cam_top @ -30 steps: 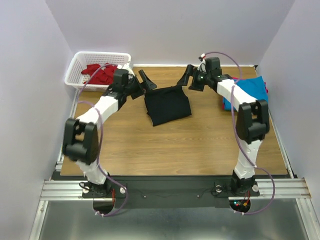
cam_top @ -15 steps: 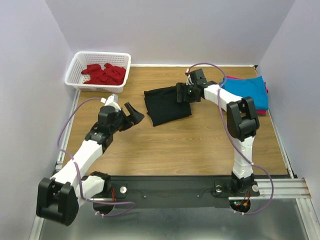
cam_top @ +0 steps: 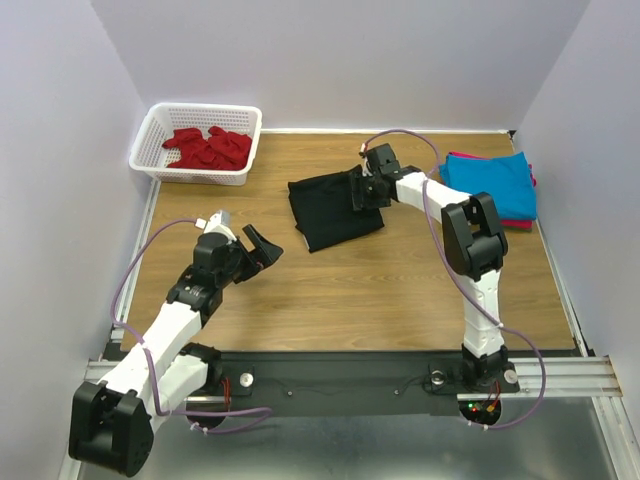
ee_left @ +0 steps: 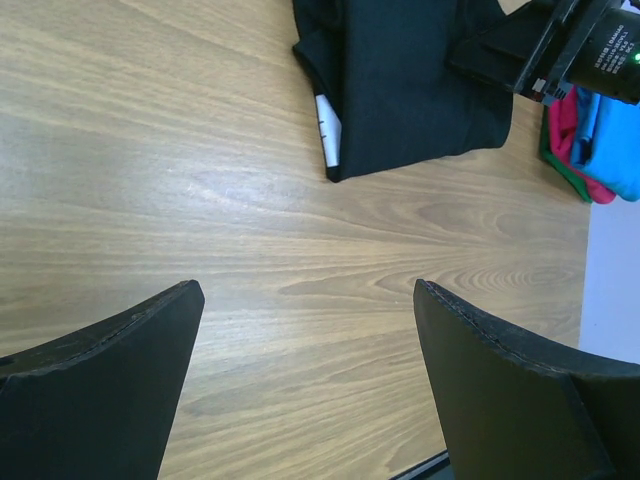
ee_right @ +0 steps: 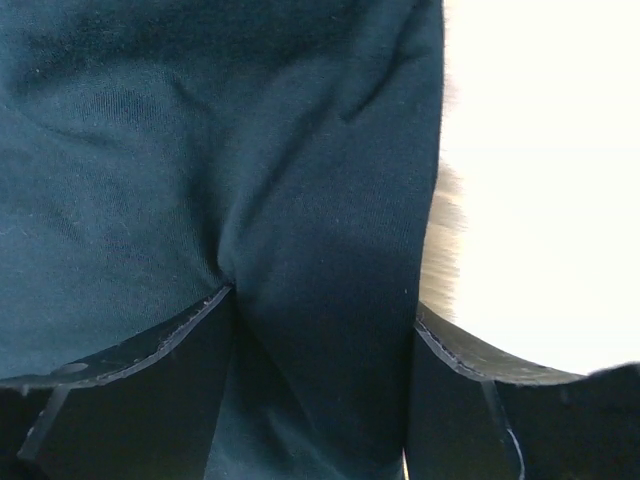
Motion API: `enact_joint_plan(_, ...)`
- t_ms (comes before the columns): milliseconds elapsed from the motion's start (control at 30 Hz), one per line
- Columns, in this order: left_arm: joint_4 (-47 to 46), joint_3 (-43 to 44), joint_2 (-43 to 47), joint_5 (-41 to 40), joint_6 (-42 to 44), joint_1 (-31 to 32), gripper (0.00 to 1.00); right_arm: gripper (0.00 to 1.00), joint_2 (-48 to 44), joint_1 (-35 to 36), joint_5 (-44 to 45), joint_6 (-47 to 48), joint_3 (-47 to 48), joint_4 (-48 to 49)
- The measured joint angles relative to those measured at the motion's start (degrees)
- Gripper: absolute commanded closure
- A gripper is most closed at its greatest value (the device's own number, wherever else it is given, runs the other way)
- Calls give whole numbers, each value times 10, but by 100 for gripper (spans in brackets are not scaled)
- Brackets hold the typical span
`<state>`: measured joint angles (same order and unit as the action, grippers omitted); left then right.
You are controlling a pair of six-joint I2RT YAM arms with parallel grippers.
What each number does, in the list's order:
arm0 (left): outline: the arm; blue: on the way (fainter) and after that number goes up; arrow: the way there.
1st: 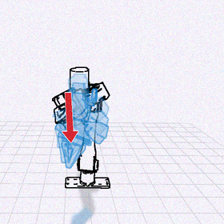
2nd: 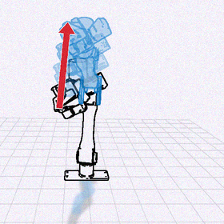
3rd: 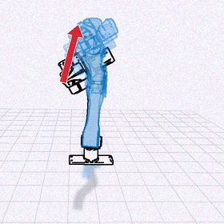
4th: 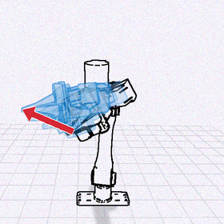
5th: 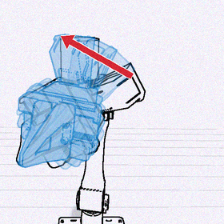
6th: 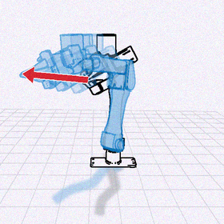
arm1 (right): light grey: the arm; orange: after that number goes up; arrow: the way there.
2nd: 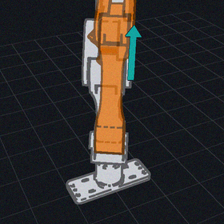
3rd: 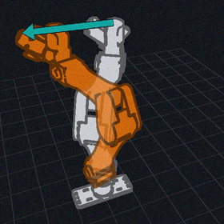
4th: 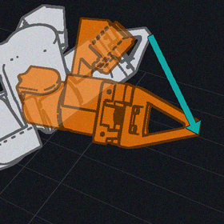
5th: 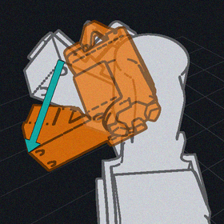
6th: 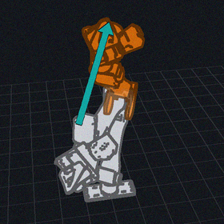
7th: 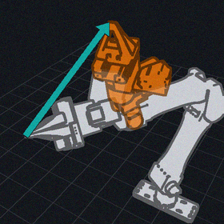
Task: Fold and stack the t-shirts
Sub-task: Neatly place the folded tshirt to the corner
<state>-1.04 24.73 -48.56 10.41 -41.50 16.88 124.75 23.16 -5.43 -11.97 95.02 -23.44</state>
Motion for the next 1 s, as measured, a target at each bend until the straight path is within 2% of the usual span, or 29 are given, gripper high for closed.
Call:
enact_joint_plan(67,2,-1,2,0,-2,0,1,44,1,8,6,0,-1,3)
enact_joint_plan(133,5,-5,10,-3,-3,0,1,59,3,13,7,-2,-2,10)
enact_joint_plan(167,6,-7,13,-4,-4,0,1,59,4,15,7,-4,-2,12)
enact_joint_plan(267,16,-9,28,-9,-5,0,1,76,5,16,10,-6,-5,18)
enact_joint_plan(367,22,-9,39,-15,-6,0,1,84,5,17,13,-9,-9,25)
enact_joint_plan(400,23,-9,41,-17,-6,0,1,90,4,17,15,-10,-10,27)
enact_joint_plan(500,28,-9,42,-22,-6,0,1,99,-5,18,35,-11,-23,31)
enact_joint_plan(800,48,-6,40,-39,-2,0,2,100,-105,26,207,56,-89,-8)
enact_joint_plan(1000,64,2,36,-50,5,0,1,100,-207,-1,250,119,-115,-21)
